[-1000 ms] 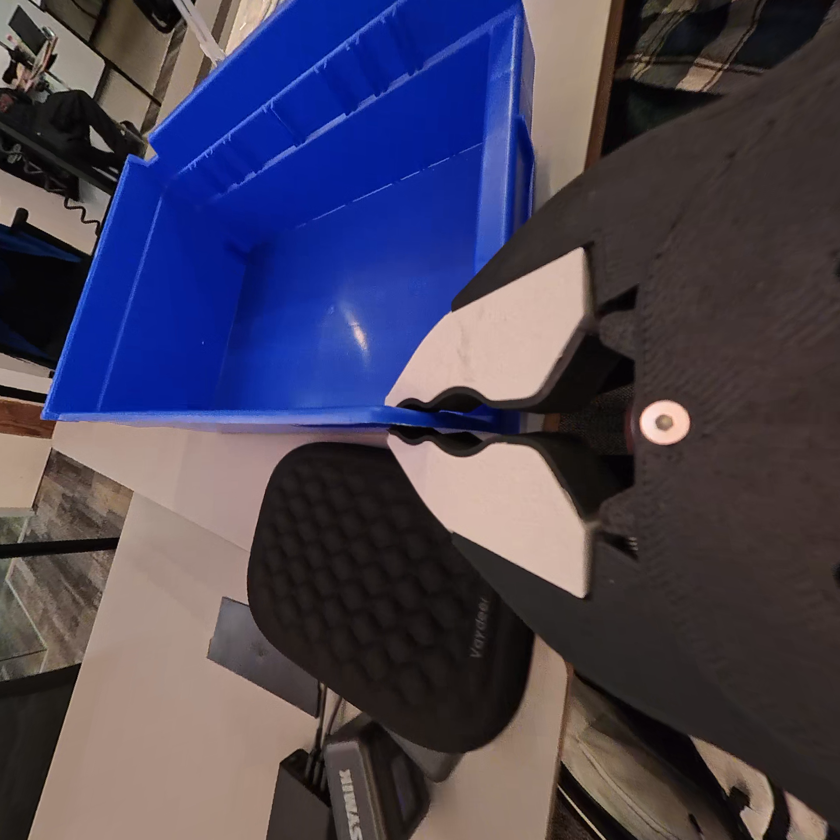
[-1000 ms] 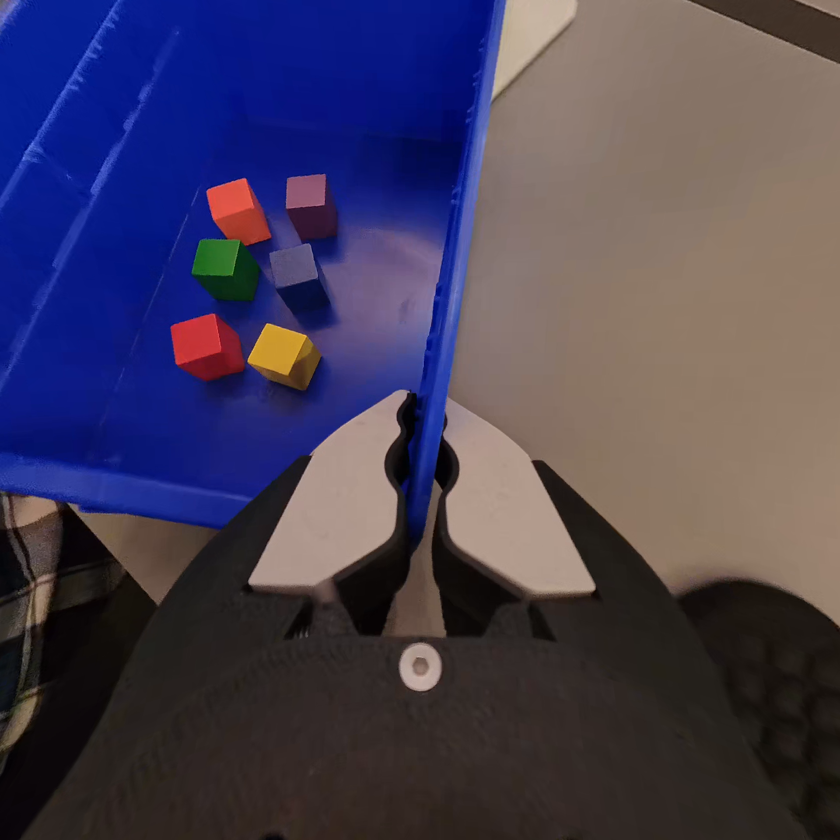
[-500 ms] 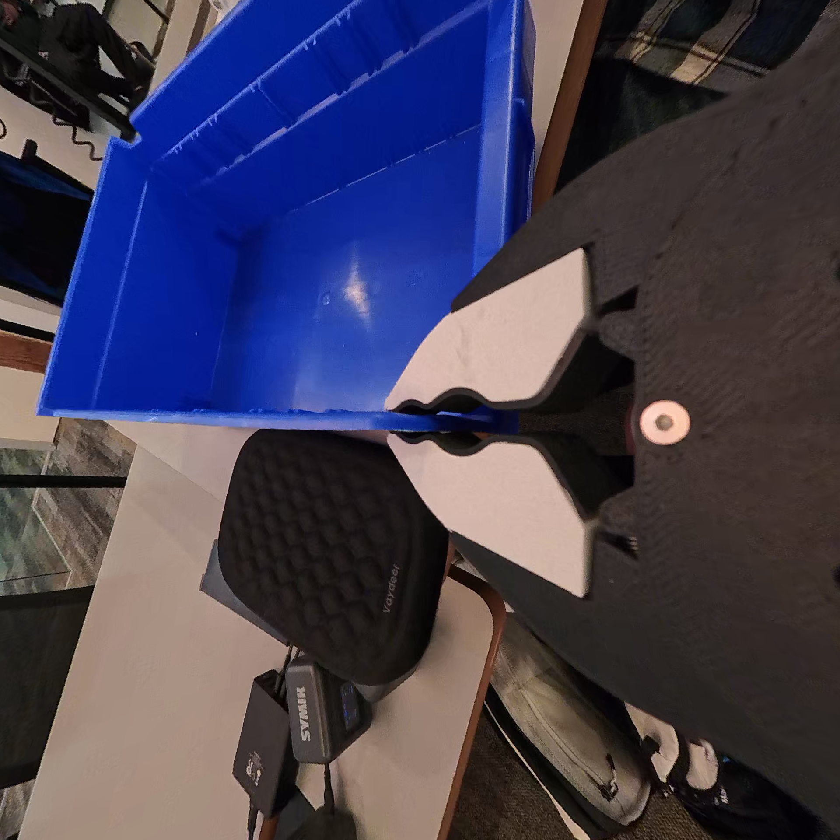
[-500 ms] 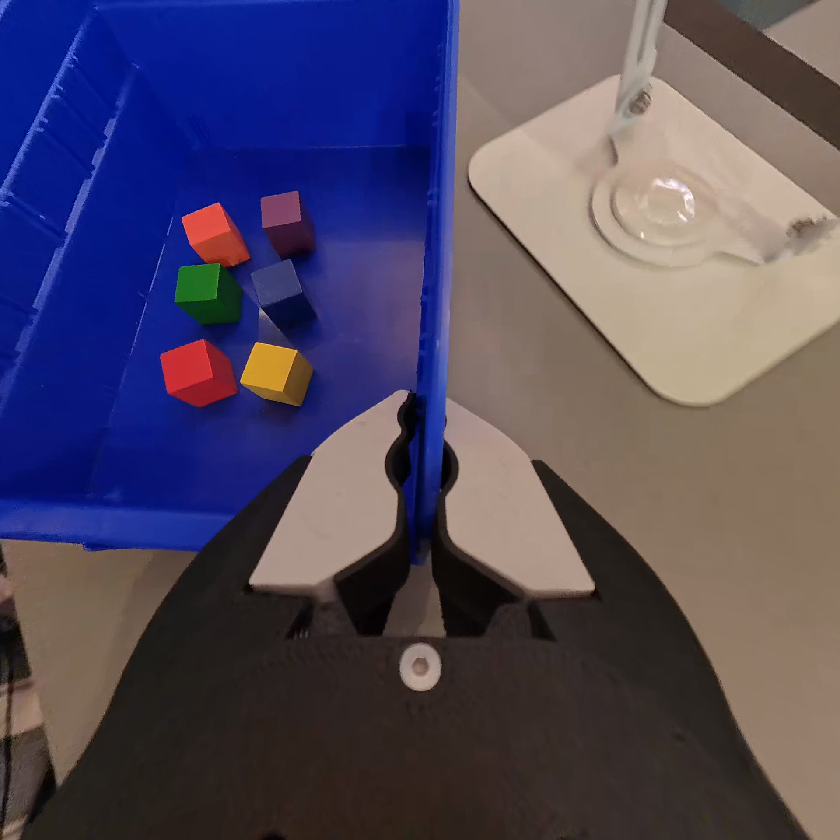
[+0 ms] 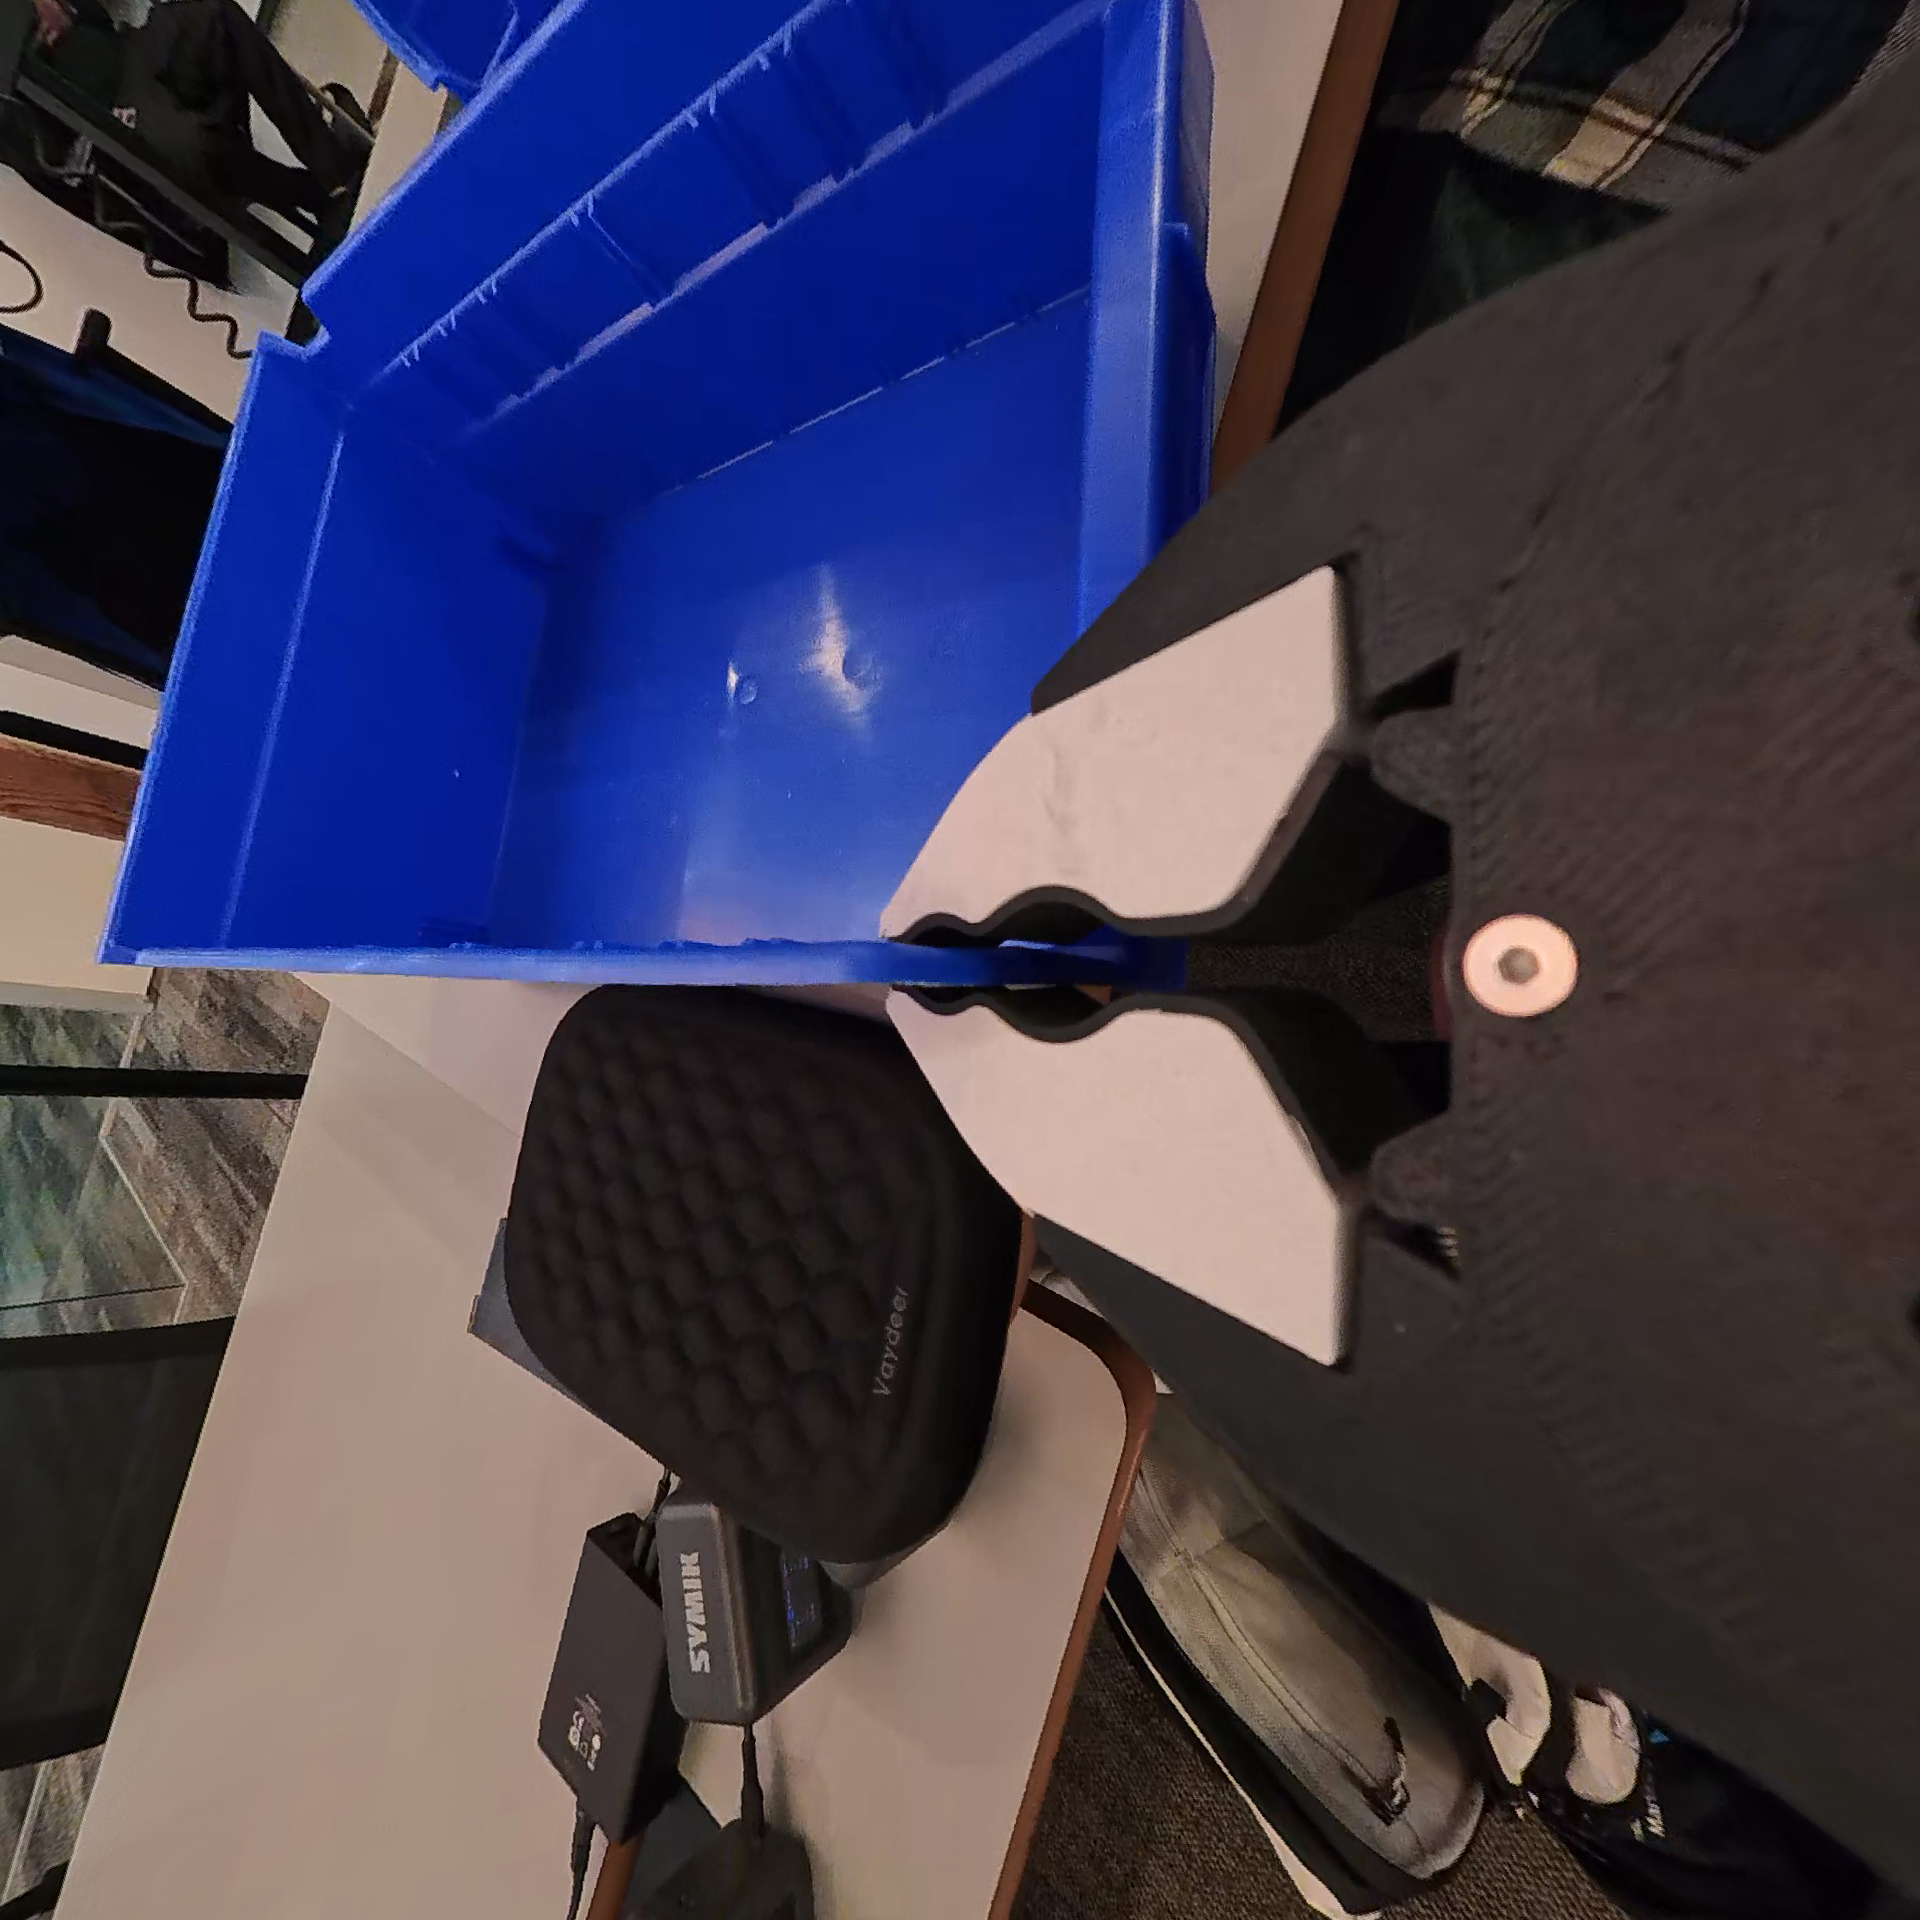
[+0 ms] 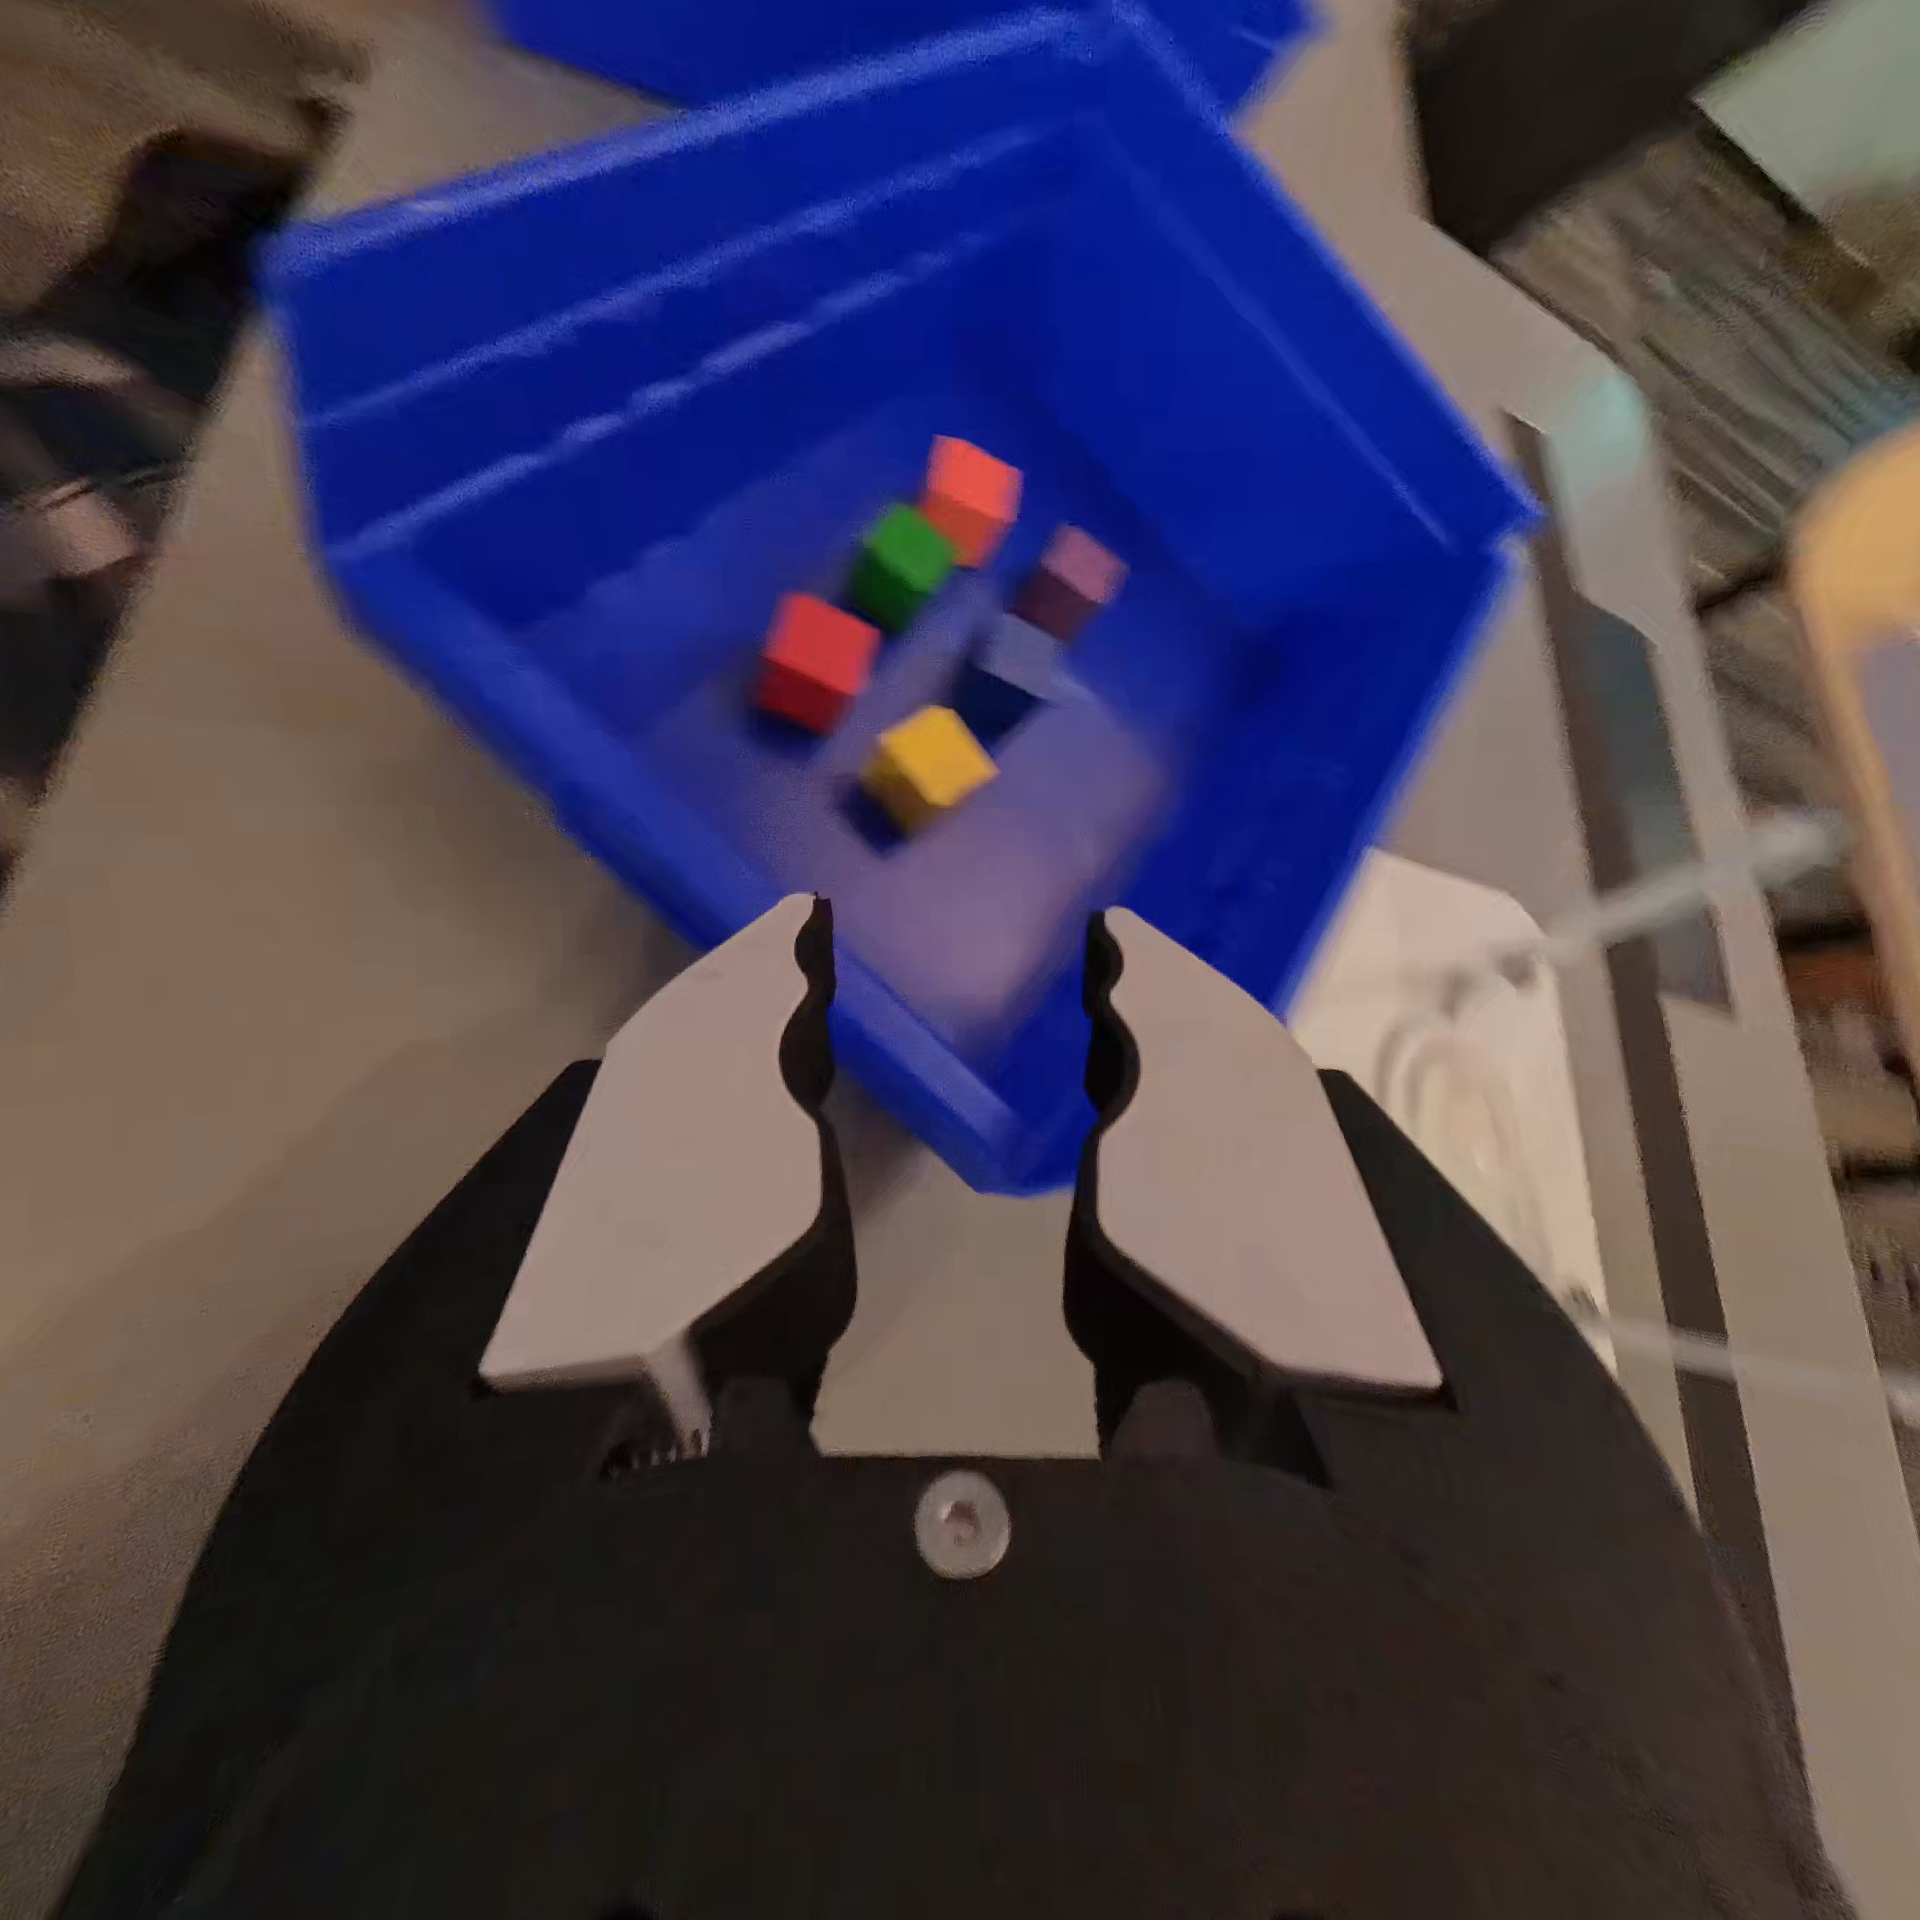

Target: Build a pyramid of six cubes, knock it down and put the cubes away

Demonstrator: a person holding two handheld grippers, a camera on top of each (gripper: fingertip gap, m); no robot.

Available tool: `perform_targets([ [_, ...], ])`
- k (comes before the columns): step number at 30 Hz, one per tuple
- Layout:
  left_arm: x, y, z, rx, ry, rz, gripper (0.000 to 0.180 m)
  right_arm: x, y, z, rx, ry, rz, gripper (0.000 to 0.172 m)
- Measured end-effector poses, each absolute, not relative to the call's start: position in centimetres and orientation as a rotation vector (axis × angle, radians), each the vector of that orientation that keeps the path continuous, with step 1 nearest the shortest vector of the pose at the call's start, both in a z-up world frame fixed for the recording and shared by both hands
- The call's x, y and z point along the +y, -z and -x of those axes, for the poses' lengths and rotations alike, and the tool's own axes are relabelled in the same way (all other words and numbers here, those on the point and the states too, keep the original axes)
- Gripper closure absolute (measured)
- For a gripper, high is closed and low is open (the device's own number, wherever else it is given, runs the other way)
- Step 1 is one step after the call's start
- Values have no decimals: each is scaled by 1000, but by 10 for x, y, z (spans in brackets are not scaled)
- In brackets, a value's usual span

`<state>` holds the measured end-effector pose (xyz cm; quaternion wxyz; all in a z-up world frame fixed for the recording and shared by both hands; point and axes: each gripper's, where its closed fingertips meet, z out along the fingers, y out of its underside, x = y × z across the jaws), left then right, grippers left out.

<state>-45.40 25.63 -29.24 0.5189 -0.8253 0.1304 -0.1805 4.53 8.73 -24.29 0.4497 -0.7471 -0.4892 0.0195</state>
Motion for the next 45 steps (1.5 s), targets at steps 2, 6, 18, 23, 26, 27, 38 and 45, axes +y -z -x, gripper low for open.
perform_targets([
  [2,257,292,454,314,424,1981,177,72,260,-21,-1421,-87,1813,123],
  [6,256,292,454,299,428,1968,177,65,305,3,-1731,-98,1814,127],
  [18,246,293,469,260,443,1931,177,124,324,48,-1836,-149,1835,144],
  [23,237,291,479,277,431,1926,177,192,325,71,-1723,-114,1938,144],
  [26,230,292,484,286,435,1930,177,239,325,86,-1621,-95,2015,144],
  [27,228,292,486,292,433,1933,177,256,325,91,-1580,-89,2044,144],
  [38,211,296,499,336,462,1942,178,402,326,130,-1165,43,2312,144],
  [45,211,296,500,353,473,1938,178,447,326,140,-1051,86,2352,144],
])
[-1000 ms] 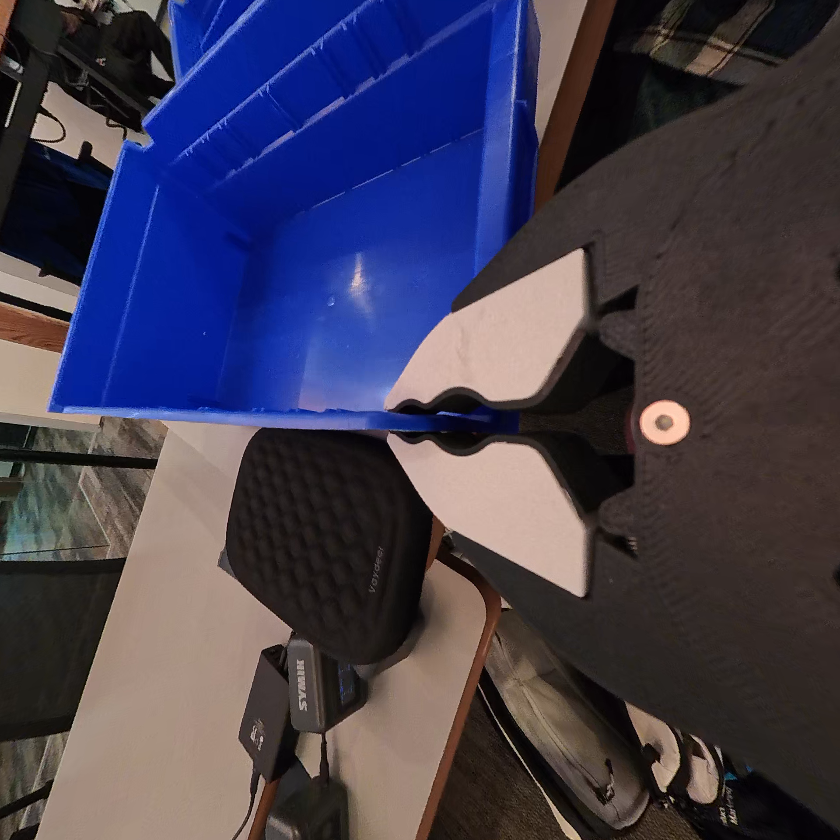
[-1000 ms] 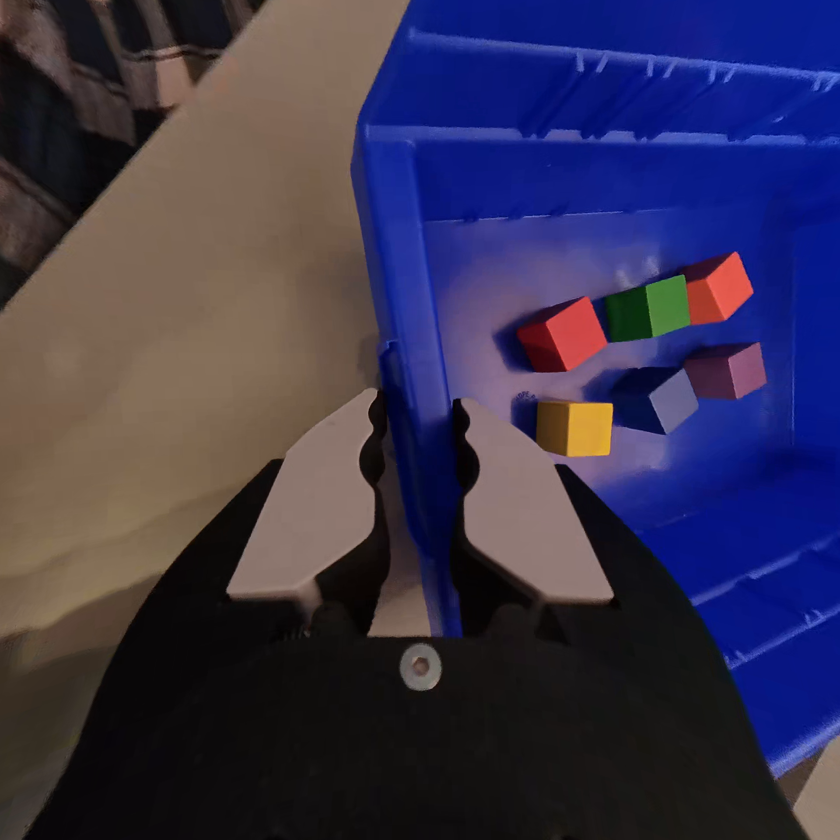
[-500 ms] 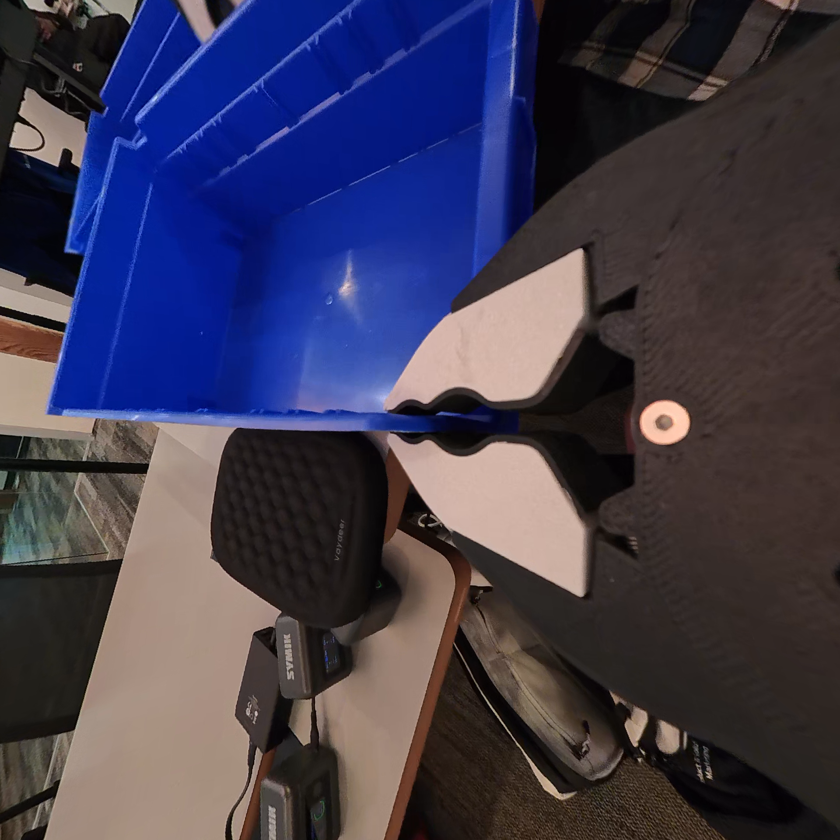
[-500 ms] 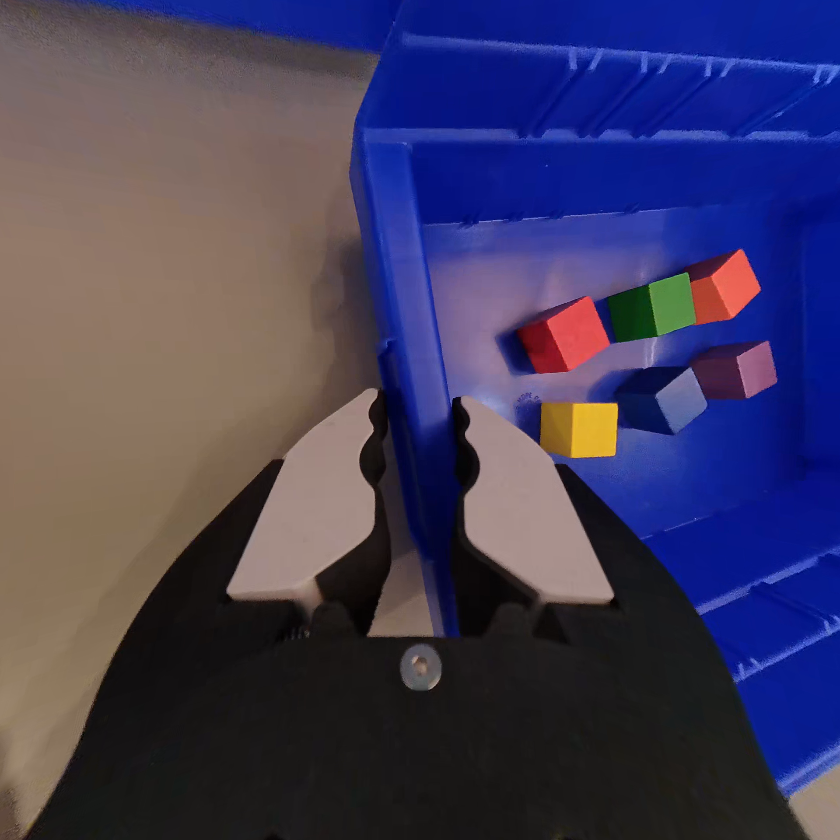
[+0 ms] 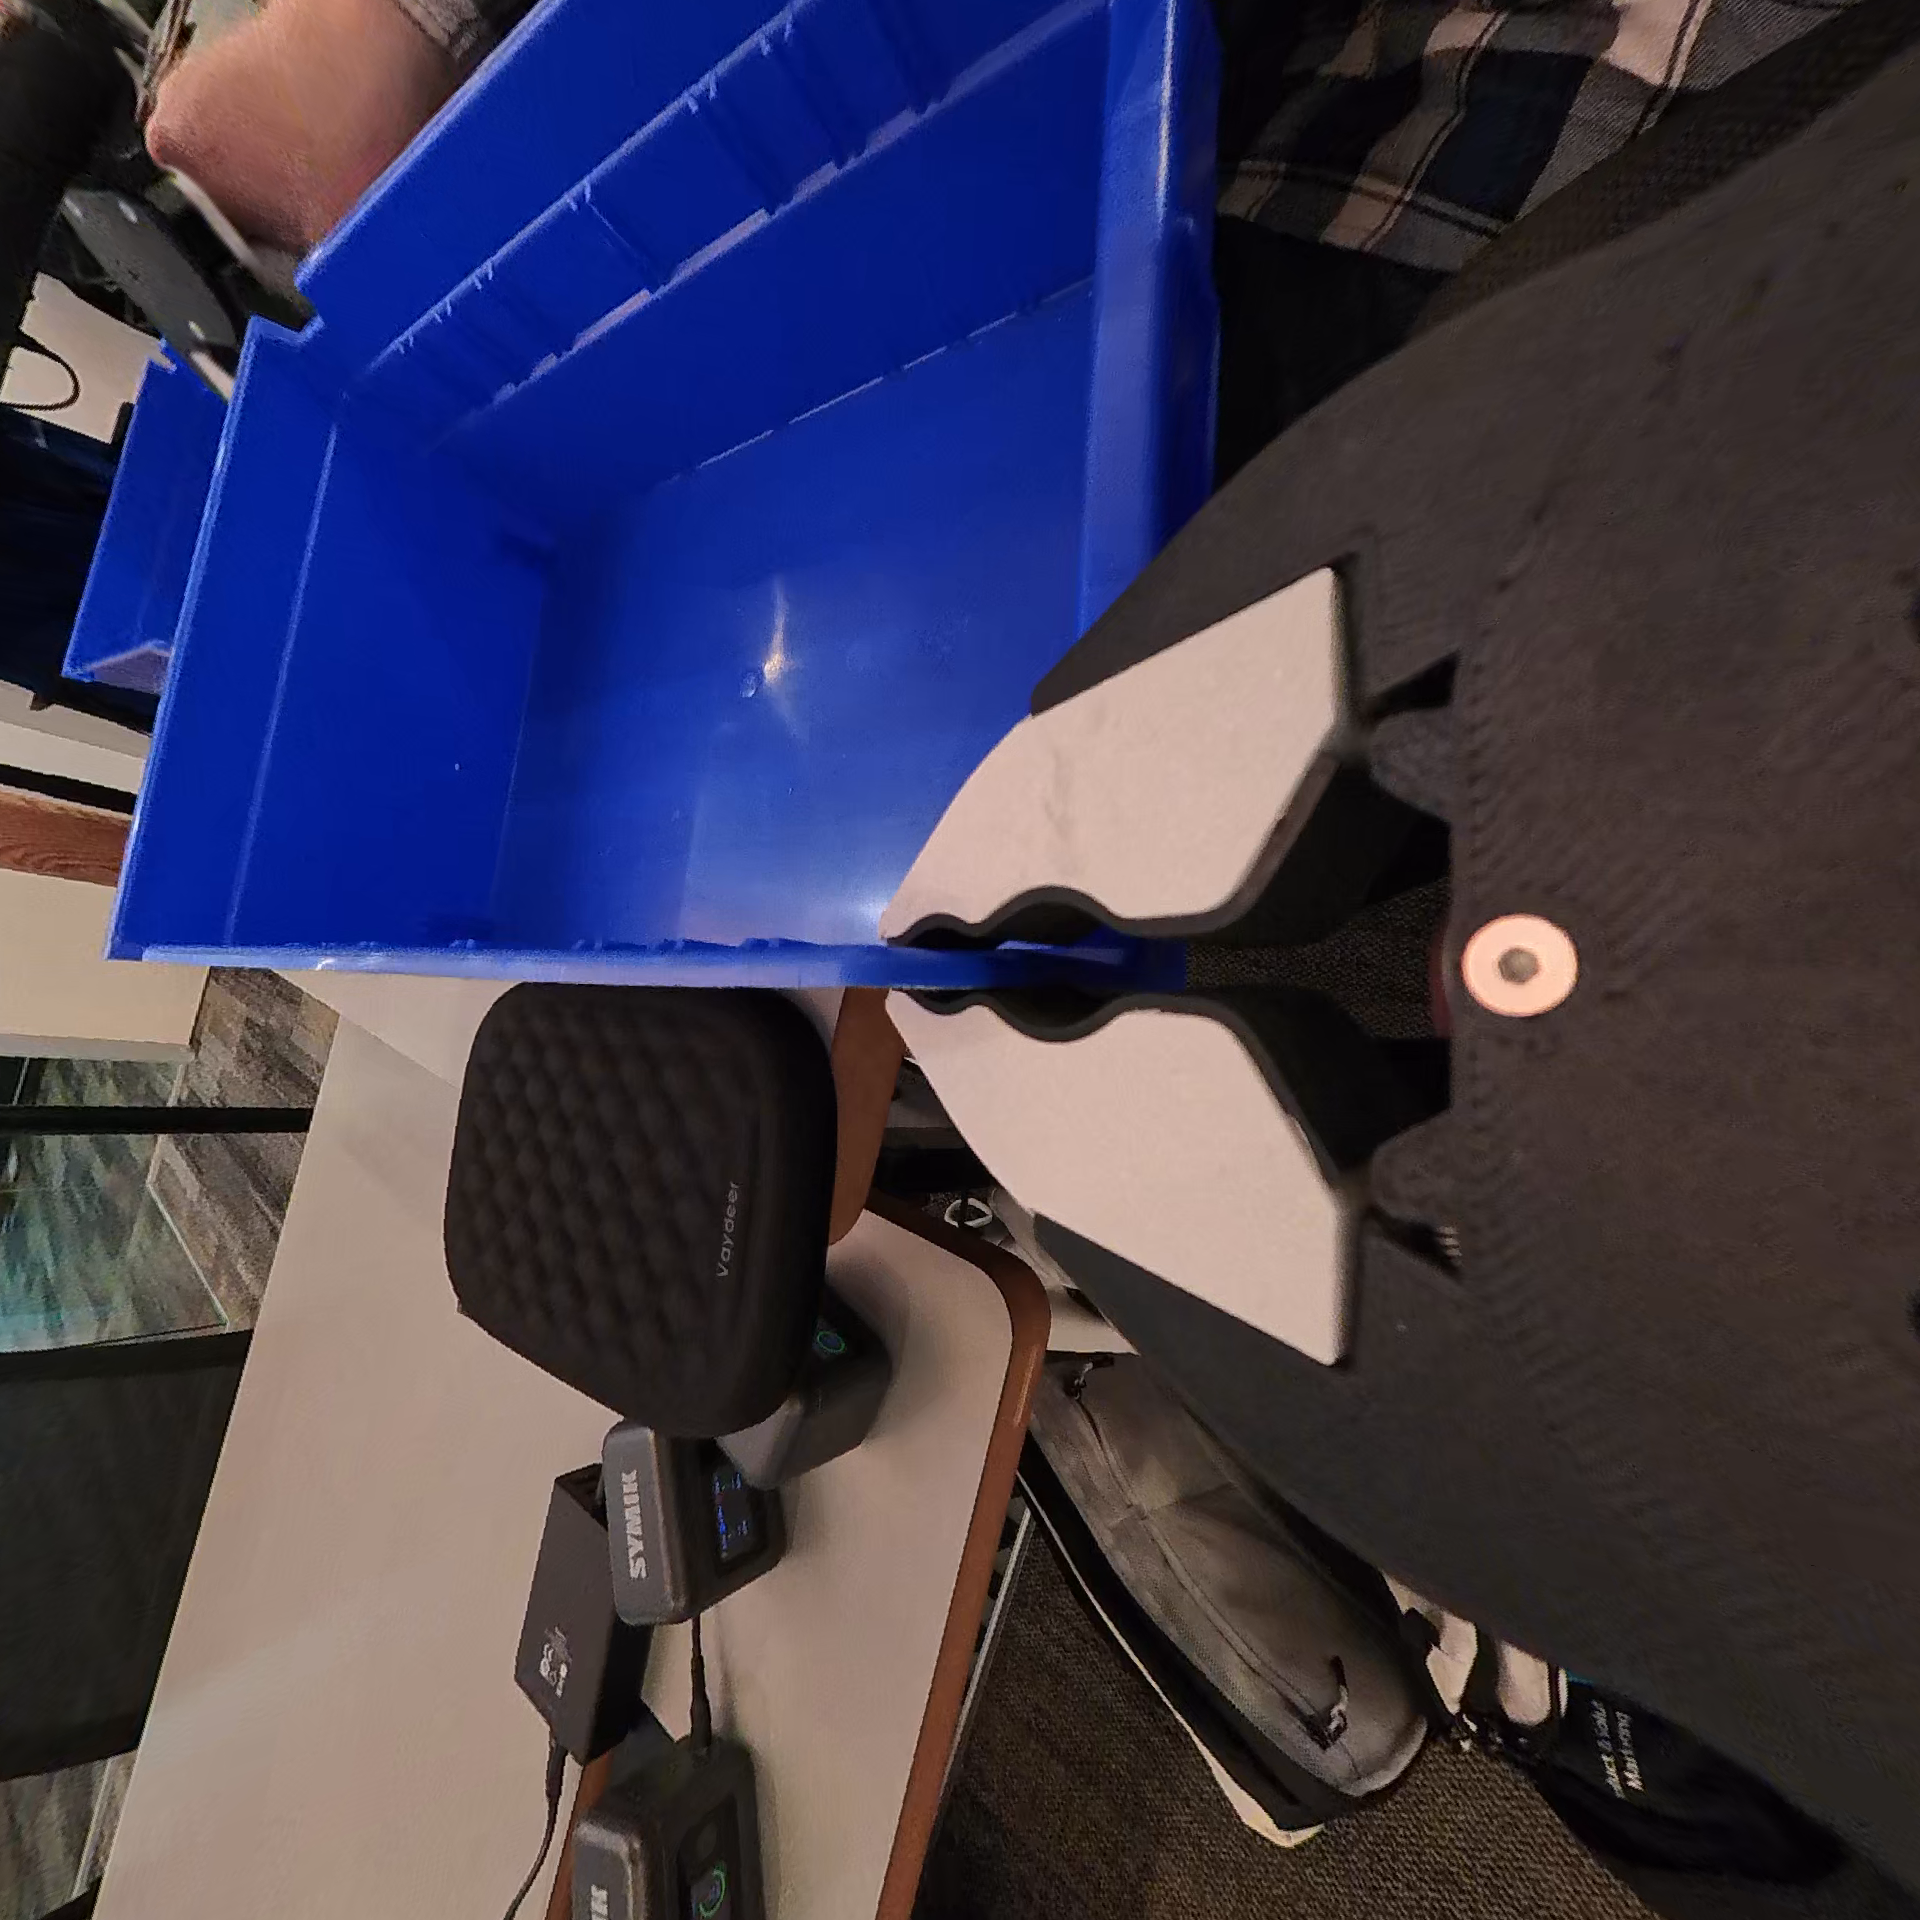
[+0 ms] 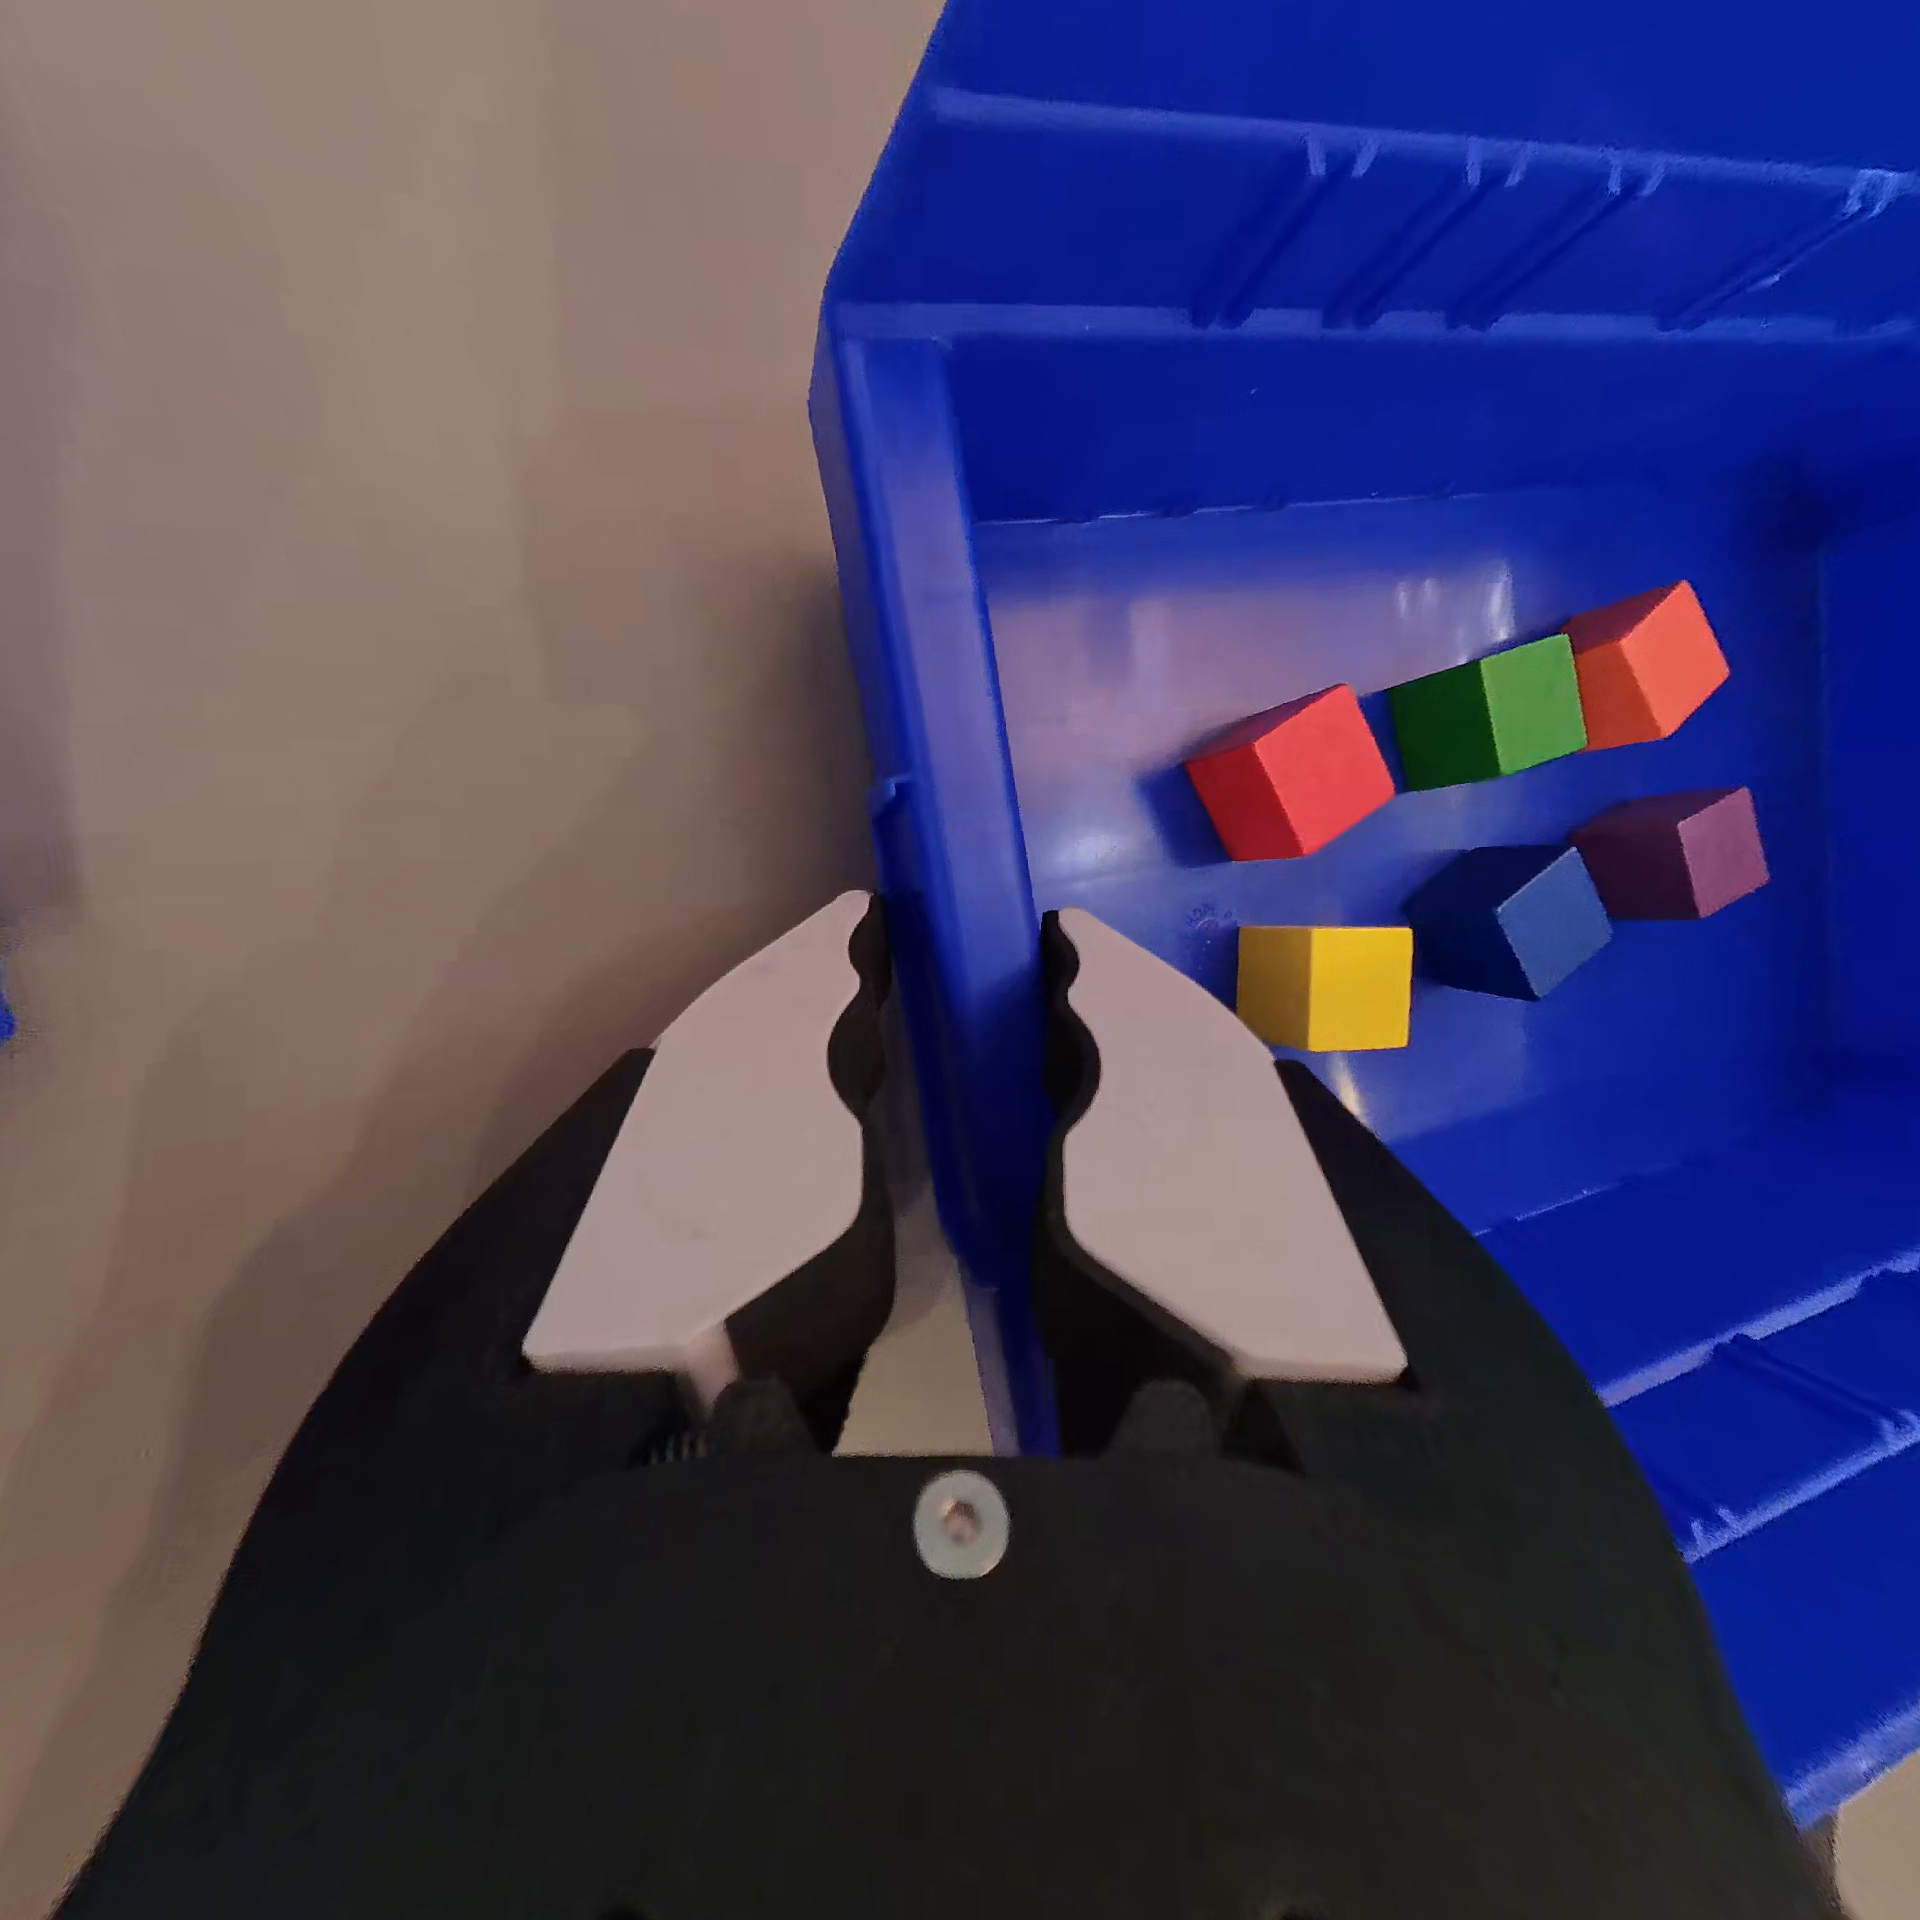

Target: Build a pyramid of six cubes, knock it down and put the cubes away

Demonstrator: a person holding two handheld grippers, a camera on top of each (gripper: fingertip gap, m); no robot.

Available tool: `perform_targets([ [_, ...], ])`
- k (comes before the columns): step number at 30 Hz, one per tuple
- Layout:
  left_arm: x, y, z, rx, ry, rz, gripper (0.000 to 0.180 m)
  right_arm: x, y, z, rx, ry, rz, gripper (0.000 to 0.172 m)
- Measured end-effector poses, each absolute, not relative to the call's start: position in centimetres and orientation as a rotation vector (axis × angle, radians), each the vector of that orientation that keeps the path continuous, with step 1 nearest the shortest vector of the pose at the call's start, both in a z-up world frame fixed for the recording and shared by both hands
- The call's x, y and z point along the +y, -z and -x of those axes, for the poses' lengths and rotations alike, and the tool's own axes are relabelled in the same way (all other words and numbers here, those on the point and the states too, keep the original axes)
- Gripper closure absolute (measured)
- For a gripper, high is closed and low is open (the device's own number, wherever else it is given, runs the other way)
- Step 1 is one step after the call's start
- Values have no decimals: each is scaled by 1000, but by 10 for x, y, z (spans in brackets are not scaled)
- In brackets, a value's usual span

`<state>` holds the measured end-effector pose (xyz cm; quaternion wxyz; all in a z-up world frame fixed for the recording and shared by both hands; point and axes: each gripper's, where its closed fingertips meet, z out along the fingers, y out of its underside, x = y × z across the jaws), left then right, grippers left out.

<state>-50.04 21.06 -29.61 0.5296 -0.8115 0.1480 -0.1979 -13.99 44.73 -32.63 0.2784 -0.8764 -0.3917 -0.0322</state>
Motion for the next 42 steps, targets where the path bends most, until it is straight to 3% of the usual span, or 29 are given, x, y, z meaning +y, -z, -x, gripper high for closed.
perform_targets([
  [1,210,296,500,353,474,1937,178,448,325,140,-1056,106,2333,138],
  [2,210,296,500,357,474,1938,178,448,321,140,-1047,137,2296,114],
  [3,209,296,499,366,473,1939,178,445,313,140,-1035,149,2259,103],
  [11,200,294,462,553,543,1949,177,338,235,138,-1111,-90,2048,131],
  [19,193,293,369,878,697,1911,177,226,190,51,-977,-190,1974,151],
  [31,175,293,157,1350,895,1782,178,54,185,-106,-542,-54,1991,153],
  [35,165,294,83,1455,922,1751,178,8,185,-121,-462,-24,1956,135],
  [38,156,294,30,1503,933,1725,178,-14,179,-121,-418,83,1862,102],
  [42,143,293,-38,1549,945,1700,178,-31,189,-104,-390,233,1806,72],
])
